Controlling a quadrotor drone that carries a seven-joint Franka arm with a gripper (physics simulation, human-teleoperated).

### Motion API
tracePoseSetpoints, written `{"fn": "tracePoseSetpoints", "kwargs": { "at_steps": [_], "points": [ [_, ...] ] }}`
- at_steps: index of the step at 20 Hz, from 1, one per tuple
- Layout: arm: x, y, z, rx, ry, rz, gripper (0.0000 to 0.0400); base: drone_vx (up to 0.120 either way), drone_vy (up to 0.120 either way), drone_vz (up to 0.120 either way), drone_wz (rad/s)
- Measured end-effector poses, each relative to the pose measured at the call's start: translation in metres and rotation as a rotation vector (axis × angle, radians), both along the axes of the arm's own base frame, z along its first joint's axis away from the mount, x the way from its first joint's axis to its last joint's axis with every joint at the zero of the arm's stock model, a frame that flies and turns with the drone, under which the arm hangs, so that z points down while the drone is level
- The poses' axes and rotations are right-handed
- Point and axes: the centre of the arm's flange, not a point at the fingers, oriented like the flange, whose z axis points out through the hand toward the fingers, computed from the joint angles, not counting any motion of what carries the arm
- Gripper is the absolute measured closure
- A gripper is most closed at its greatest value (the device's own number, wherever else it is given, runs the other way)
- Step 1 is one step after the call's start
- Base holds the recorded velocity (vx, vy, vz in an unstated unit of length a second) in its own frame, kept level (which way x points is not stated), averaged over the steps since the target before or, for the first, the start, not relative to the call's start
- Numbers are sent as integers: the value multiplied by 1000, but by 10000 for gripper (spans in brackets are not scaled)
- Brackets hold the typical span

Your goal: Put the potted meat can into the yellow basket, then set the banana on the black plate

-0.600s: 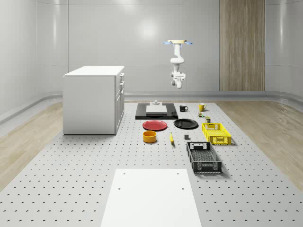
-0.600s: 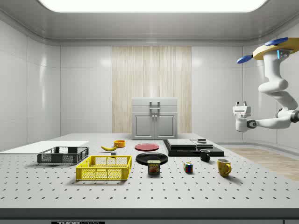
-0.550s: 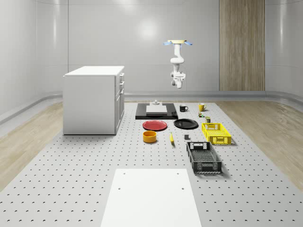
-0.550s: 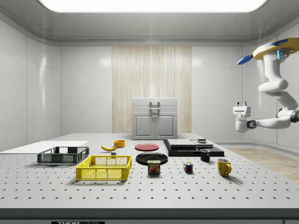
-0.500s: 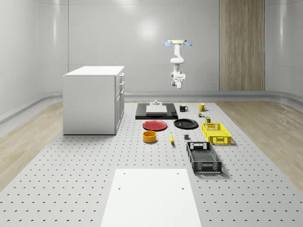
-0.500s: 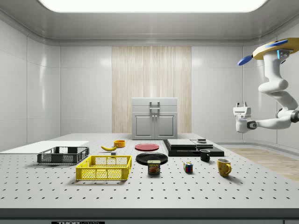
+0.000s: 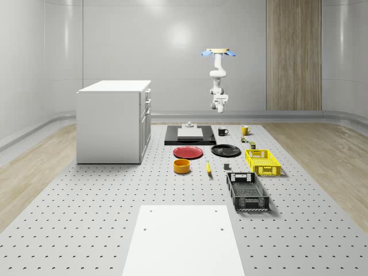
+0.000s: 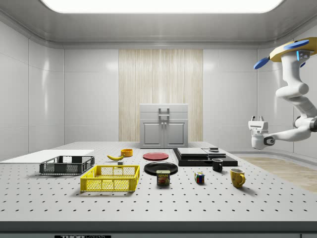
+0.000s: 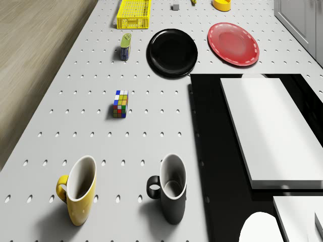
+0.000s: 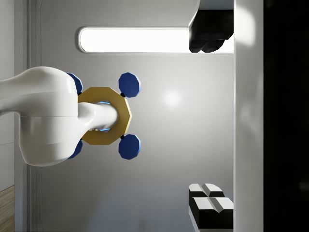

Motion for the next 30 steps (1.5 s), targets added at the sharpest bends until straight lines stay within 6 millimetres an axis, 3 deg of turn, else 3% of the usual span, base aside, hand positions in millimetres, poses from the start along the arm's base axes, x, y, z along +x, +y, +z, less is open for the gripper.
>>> {"fn": "tracePoseSetpoints", "kwargs": {
  "at_steps": [9, 30],
  "points": [
    [1, 0, 16, 0, -7, 0, 0, 120, 80, 0, 0],
    [0, 0, 19, -4, -23, 0, 0, 120, 120, 0, 0]
  ]
}}
